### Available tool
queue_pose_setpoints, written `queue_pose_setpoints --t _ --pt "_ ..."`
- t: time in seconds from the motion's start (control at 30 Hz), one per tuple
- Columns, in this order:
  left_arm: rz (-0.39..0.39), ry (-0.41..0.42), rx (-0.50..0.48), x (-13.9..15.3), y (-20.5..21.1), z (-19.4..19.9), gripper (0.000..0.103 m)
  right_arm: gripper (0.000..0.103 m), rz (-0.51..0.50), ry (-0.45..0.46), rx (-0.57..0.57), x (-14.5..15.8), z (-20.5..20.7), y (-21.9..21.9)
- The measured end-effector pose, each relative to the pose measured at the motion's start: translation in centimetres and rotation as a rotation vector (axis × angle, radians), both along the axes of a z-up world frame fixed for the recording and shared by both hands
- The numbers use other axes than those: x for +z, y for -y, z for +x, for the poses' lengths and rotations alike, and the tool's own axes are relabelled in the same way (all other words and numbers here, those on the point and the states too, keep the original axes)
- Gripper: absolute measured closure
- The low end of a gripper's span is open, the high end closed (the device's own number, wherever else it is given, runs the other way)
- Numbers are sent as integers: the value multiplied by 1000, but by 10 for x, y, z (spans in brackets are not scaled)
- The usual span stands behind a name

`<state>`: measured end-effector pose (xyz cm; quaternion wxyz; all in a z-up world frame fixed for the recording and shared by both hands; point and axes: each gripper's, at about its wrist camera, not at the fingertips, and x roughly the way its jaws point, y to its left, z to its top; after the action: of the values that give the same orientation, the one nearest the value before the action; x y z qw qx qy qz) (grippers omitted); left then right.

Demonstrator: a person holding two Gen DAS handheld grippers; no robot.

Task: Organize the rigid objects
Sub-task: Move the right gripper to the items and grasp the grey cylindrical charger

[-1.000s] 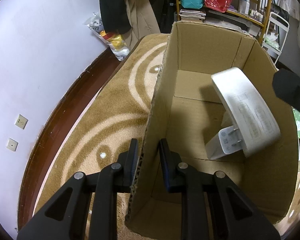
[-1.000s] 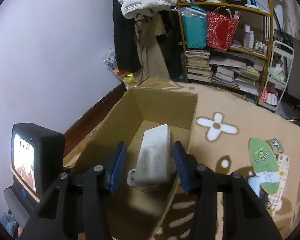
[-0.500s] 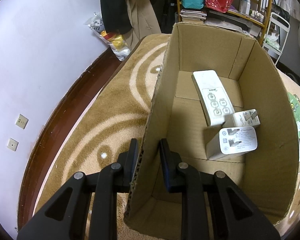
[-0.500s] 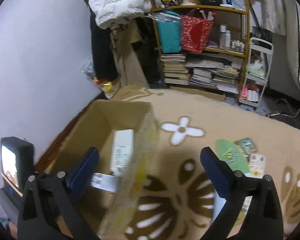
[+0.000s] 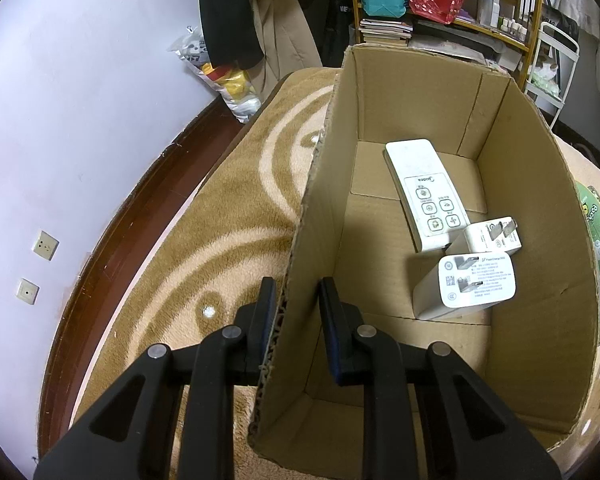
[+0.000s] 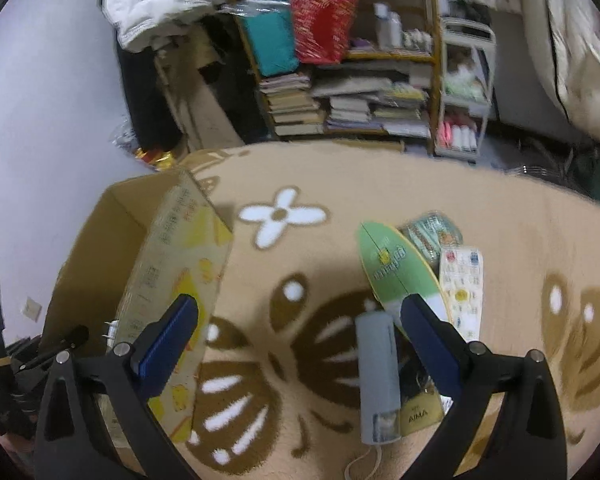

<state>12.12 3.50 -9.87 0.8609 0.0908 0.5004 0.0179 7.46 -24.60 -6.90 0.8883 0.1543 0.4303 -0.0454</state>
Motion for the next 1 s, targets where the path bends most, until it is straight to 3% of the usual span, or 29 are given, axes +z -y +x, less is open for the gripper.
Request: queue_pose_setpoints --t 0.13,0.5,0.53,0.6,0.7,0.83,0.87,0.9,1.0 --pt "-3 0 0 0 0 0 81 0 56 -51 -53 -26 -5 18" --pt "13 2 -3 1 1 0 81 1 40 -120 -60 -57 -3 29" --pt "14 3 -4 1 2 -1 81 5 38 -126 -55 -58 -2 28" --pt "14 2 -4 1 2 -1 81 25 37 -151 -44 -62 0 26" --pt "14 2 -5 1 2 -1 81 41 28 -187 -40 -69 1 23" --pt "14 2 -5 1 2 0 81 43 0 -221 -33 -75 2 19" --pt "14 3 -4 1 2 -1 81 51 -13 -216 -42 -75 2 19" --pt "14 2 -4 1 2 -1 81 67 -16 -208 -57 -75 1 20" --pt "13 2 -5 1 2 -1 81 68 39 -174 -62 -75 -1 25"
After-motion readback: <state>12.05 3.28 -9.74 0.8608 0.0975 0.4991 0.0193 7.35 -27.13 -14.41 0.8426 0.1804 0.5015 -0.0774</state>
